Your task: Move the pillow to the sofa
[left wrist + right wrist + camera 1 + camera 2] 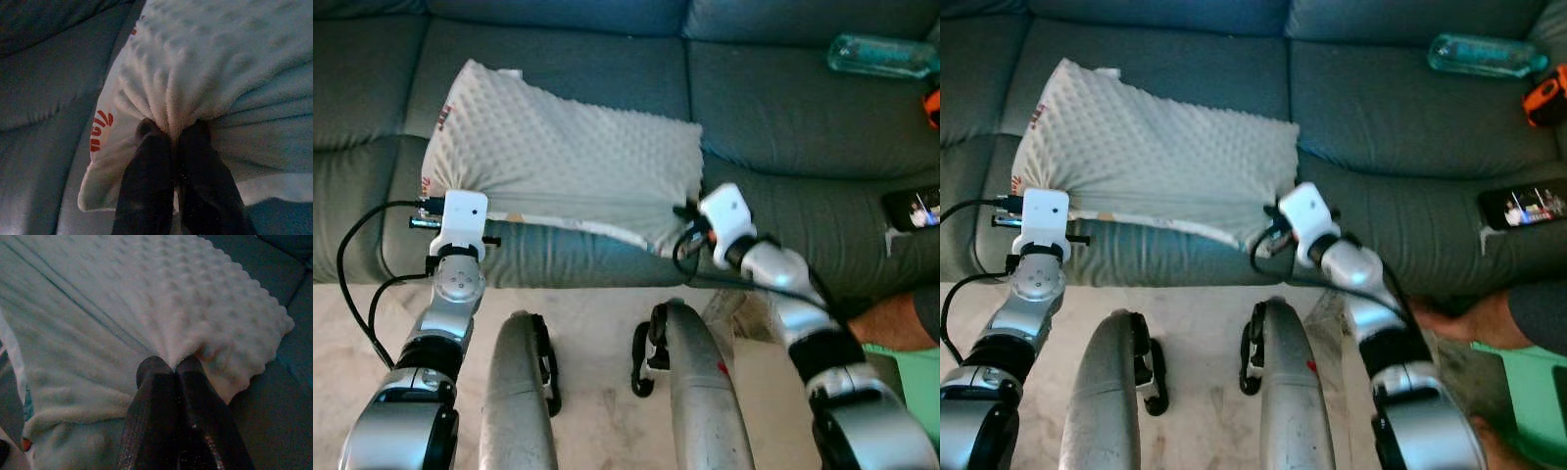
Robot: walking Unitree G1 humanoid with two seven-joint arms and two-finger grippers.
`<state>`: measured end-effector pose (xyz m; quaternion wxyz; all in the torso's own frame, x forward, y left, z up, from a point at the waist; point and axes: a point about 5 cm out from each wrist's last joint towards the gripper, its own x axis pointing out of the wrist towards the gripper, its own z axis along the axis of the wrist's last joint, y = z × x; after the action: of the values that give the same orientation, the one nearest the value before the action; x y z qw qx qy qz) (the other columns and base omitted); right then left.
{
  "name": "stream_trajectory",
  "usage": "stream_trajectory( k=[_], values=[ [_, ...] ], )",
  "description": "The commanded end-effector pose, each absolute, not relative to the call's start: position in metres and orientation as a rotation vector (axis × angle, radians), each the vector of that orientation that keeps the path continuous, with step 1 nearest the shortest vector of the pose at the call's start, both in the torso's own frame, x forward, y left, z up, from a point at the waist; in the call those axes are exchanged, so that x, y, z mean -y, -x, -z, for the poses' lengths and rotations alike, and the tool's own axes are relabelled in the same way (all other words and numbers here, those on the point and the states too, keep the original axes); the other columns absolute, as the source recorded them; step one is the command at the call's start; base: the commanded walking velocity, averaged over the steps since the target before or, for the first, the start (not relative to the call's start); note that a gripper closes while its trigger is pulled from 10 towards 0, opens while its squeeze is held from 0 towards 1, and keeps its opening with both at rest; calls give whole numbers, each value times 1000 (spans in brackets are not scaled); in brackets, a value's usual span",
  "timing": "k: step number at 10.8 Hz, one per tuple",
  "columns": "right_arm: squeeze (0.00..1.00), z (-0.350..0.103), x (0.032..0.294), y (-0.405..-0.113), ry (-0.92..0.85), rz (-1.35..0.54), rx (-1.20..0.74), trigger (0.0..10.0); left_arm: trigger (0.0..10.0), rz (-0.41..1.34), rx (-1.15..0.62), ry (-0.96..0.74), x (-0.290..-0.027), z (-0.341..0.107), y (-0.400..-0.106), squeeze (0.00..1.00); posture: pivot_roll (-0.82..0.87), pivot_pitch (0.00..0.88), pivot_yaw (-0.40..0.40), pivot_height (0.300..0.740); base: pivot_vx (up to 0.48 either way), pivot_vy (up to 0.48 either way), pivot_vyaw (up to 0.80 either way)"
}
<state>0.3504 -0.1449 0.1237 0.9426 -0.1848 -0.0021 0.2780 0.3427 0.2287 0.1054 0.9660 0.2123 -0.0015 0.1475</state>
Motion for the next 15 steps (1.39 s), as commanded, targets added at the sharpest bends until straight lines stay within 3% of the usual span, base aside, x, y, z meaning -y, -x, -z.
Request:
stream_trajectory(
  k=[1, 5, 6, 7, 13, 15],
  values=[
    [0, -110, 197, -346, 377, -403, -99, 10000, 10000, -552, -82, -418, -284, -99, -322, 0, 8, 480, -67, 630, 0, 0, 0],
    [0, -123, 179, -358, 467, -541, -28, 10000, 10000, -659, -104, -426, -309, -100, -309, 0, 35, 483, -60, 630, 0, 0, 0],
    [133, -122, 180, -359, 465, -543, -37, 10000, 10000, -664, -107, -423, -310, -101, -310, 0, 32, 482, -62, 630, 0, 0, 0],
    [1000, -120, 183, -358, 462, -539, -36, 10000, 10000, -661, -110, -400, -309, -100, -310, 1000, 29, 477, -62, 630, 0, 0, 0],
    [1000, -111, 196, -353, 438, -428, -33, 10000, 10000, -586, -87, -351, -293, -101, -317, 1000, 25, 427, -67, 630, 0, 0, 0],
    [1000, -112, 179, -349, 346, -382, 33, 10000, 10000, -518, -117, -308, -274, -89, -316, 1000, 27, 406, -61, 630, 0, 0, 0]
  ],
)
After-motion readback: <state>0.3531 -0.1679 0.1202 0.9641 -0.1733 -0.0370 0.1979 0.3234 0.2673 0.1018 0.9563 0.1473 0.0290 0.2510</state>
